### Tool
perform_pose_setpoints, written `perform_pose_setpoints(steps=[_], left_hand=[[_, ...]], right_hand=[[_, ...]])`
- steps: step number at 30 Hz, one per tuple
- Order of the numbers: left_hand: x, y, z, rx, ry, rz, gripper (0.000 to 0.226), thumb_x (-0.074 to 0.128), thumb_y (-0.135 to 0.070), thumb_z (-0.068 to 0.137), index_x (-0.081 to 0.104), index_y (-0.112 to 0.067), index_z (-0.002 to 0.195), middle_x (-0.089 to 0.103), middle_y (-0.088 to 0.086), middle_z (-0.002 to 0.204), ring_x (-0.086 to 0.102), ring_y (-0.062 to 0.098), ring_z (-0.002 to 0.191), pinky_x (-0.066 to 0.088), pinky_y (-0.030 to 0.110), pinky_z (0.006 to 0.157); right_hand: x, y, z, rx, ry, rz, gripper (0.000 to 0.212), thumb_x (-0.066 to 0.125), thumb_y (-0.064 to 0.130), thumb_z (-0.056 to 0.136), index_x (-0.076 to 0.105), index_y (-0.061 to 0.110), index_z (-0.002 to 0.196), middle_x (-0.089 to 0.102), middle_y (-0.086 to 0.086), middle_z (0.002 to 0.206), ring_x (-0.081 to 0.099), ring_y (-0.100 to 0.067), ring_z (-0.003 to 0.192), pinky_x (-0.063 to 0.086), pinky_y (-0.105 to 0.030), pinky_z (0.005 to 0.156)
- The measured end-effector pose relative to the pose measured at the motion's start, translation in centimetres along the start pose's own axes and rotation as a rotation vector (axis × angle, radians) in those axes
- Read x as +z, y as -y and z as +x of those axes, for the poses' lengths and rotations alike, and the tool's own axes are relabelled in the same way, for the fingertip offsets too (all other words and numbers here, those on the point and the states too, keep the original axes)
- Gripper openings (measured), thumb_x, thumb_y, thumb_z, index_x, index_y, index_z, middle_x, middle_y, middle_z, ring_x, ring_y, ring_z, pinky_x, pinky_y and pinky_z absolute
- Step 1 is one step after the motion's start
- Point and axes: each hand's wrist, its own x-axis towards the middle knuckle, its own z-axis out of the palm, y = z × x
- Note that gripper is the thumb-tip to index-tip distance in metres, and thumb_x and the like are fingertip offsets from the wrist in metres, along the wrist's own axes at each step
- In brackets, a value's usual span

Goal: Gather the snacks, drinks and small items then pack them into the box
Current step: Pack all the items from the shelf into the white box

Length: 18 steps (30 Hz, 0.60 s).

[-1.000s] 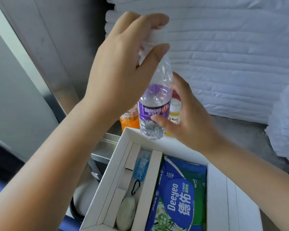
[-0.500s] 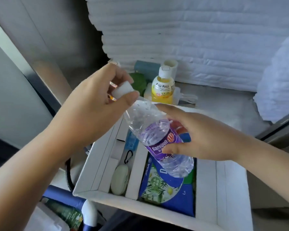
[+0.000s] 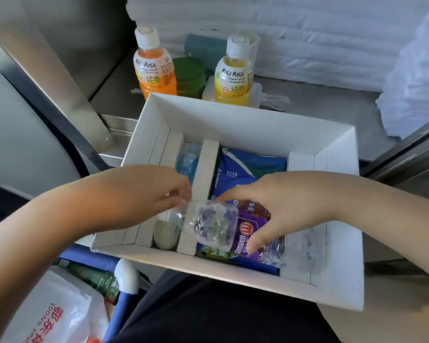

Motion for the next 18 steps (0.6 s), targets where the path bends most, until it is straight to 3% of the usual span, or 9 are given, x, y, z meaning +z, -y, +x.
perform_pose_setpoints(steps=[4,9,12,18], left_hand=[[1.9,-0.2,0.7,0.057,0.108,-0.013,0.014,0.039,-0.046,0.095,0.048,-0.048,0.106,0.052,-0.028,0.096,0.047,-0.013,0.088,0.035,0.010,0.069],[2.9,0.5,1.6,0.121,0.140,-0.028,0.045,0.039,-0.073,0.070,0.042,-0.055,0.111,0.051,-0.031,0.094,0.047,-0.014,0.090,0.041,0.015,0.069],[3.7,0.6,2.5,0.110,0.159,-0.001,0.048,0.059,-0.064,0.069,0.044,-0.053,0.113,0.049,-0.029,0.090,0.050,-0.006,0.086,0.045,0.024,0.077],[3.6,0.8,2.5,0.156,0.153,-0.006,0.042,0.060,-0.052,0.080,0.045,-0.051,0.119,0.049,-0.034,0.095,0.043,-0.014,0.089,0.034,0.008,0.071]], right_hand=[[1.0,-0.1,0.0,0.036,0.087,-0.074,0.073,0.065,0.073,0.064,0.039,0.047,0.127,0.055,0.024,0.086,0.052,0.008,0.075,0.042,-0.014,0.059],[0.9,-0.6,-0.4,0.032,0.151,-0.037,0.071,0.066,0.070,0.067,0.044,0.043,0.128,0.057,0.023,0.103,0.055,0.002,0.089,0.050,-0.023,0.077],[0.1,-1.0,-0.7,0.034,0.180,-0.046,0.069,0.071,0.065,0.065,0.046,0.042,0.126,0.054,0.024,0.110,0.054,0.001,0.096,0.050,-0.023,0.083],[-0.4,-1.8,-0.8,0.107,0.260,0.077,0.059,0.080,0.052,0.064,0.056,0.038,0.117,0.066,0.022,0.095,0.062,0.007,0.085,0.053,-0.023,0.081]])
